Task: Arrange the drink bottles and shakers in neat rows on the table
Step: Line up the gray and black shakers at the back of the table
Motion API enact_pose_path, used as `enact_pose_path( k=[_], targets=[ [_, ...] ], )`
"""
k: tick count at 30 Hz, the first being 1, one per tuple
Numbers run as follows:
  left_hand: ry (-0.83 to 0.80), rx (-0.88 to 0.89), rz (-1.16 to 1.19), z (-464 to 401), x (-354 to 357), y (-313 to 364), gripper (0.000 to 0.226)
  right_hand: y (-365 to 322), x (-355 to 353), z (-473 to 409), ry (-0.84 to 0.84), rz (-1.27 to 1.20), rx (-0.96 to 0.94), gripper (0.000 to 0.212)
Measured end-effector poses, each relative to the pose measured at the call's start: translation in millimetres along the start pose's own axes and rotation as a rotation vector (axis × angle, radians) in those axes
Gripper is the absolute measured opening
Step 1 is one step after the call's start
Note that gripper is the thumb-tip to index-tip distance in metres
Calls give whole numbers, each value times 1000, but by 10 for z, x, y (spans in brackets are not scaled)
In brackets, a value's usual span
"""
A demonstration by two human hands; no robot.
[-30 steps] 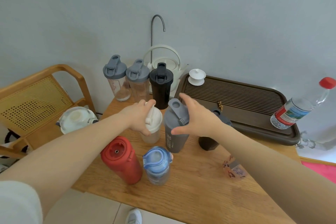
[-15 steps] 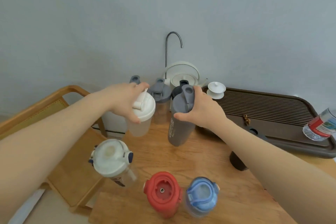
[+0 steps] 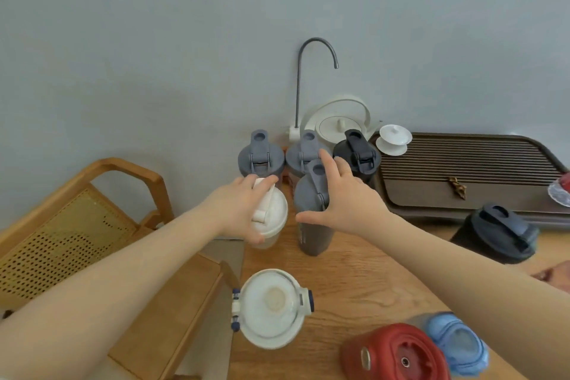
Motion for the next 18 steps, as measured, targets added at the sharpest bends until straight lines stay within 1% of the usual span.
enact_pose_path(
  k=[3, 5, 7, 9, 12, 15, 18],
  targets=[
    [0, 7, 48, -15, 197, -3, 110, 9, -92, 37, -56, 51, -186, 120],
    [55, -8, 144, -15, 278, -30, 109, 50, -84, 78, -69, 181, -304, 114],
    [119, -40, 254, 0, 333, -82, 109, 79, -35, 114, -50, 296, -374, 105],
    [159, -65, 289, 26, 373, -119, 106, 62, -16, 137, 51, 348, -408, 103],
    [209, -40, 231, 58, 390, -115, 98, 25, 46, 133, 170, 341, -424, 102],
    [251, 25, 158, 64, 382, -83, 93, -37, 78, 123, 177, 366, -426, 91],
    [273, -4, 148, 50, 423, -92, 91, -63, 70, 95, 174, 390, -400, 89]
  ],
)
Point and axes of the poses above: each hand's wrist, its own z-axis away from the middle knuckle, its own x-axis out of the palm, y = z × x, the point moved 4 cm from there along -z, towards the middle knuckle, and after that the axes turned 8 degrees about y, right-handed, at the moved point
